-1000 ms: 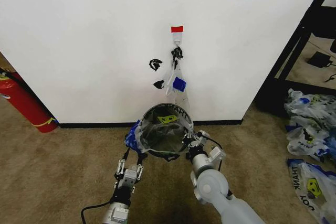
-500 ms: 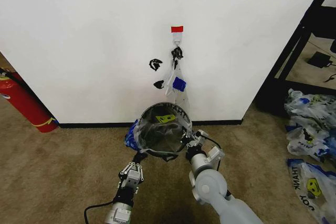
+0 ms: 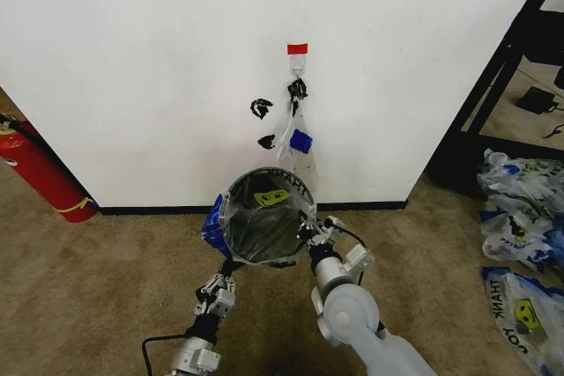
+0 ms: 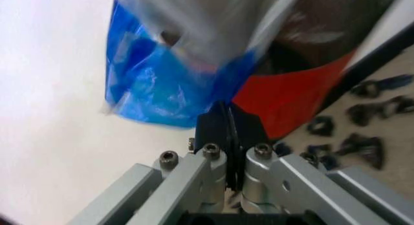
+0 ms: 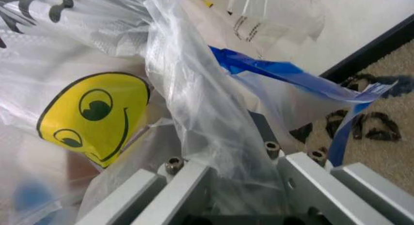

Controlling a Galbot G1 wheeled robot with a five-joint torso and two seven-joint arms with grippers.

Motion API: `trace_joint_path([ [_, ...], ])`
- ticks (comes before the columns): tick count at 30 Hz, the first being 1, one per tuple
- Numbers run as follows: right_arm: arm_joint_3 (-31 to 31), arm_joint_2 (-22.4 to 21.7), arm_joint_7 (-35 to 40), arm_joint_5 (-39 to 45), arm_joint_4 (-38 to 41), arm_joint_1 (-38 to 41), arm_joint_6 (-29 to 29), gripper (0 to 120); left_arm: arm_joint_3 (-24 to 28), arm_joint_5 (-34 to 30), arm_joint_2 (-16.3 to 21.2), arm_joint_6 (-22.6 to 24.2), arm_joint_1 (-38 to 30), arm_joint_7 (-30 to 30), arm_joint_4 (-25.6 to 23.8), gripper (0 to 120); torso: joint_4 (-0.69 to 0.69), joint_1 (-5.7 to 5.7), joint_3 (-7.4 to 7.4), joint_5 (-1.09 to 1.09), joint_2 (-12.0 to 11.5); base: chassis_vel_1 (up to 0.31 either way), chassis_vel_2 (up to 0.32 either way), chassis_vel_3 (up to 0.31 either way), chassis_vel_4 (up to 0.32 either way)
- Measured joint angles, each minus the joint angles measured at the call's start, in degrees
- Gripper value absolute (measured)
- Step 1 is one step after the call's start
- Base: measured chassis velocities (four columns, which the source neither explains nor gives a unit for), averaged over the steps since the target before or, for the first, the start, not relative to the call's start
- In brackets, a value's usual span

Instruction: Pick up the garbage bag from the wall and place it over the trash bin.

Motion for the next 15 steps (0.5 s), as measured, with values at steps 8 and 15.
trace_joint_path([
  [8, 0.0, -0.8, 0.6, 0.5, 0.8, -0.7, -0.7, 0, -0.6, -2.1, 0.5, 3.1, -2.1, -1.9, 3.2, 0, 0.00, 0.00, 0.00, -0.01, 0.0, 0.000, 0.000, 0.000, 0.000],
  [15, -0.2, 0.0, 0.5, 0.5, 0.5, -0.6, -0.3, 0, 0.6, -4.3, 0.3, 3.1, -0.4, -1.7, 2.1, 0, 0.00, 0.00, 0.00, 0.00, 0.0, 0.000, 0.000, 0.000, 0.000],
])
